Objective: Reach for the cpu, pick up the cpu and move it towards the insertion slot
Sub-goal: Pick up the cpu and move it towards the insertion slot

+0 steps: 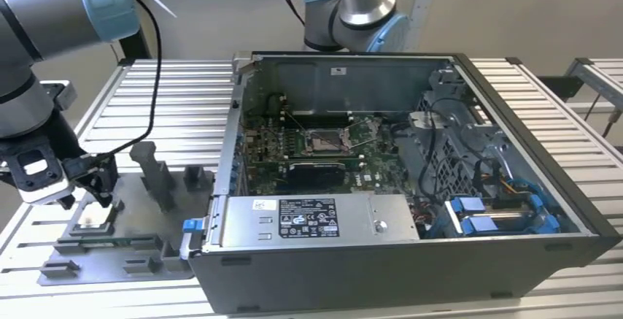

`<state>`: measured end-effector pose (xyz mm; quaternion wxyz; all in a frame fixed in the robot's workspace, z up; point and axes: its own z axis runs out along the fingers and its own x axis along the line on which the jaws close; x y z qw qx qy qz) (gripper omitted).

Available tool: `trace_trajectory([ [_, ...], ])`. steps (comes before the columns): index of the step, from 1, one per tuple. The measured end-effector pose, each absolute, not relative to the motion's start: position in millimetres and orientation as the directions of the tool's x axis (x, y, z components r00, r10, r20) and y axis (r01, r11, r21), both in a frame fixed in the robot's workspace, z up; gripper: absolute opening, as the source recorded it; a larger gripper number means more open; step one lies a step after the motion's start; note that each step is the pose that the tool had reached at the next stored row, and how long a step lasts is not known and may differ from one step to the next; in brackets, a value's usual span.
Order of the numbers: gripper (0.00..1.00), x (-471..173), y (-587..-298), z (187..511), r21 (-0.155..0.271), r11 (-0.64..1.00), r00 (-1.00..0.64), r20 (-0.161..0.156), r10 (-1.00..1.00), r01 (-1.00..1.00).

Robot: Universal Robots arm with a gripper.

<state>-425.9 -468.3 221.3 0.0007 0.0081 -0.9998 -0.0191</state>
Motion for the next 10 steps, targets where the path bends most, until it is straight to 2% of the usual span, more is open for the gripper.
trace_trajectory([
  [10,1.0,-429,-468,203,0.038,0.999,-1.0,0.001,-0.014,-0.014],
])
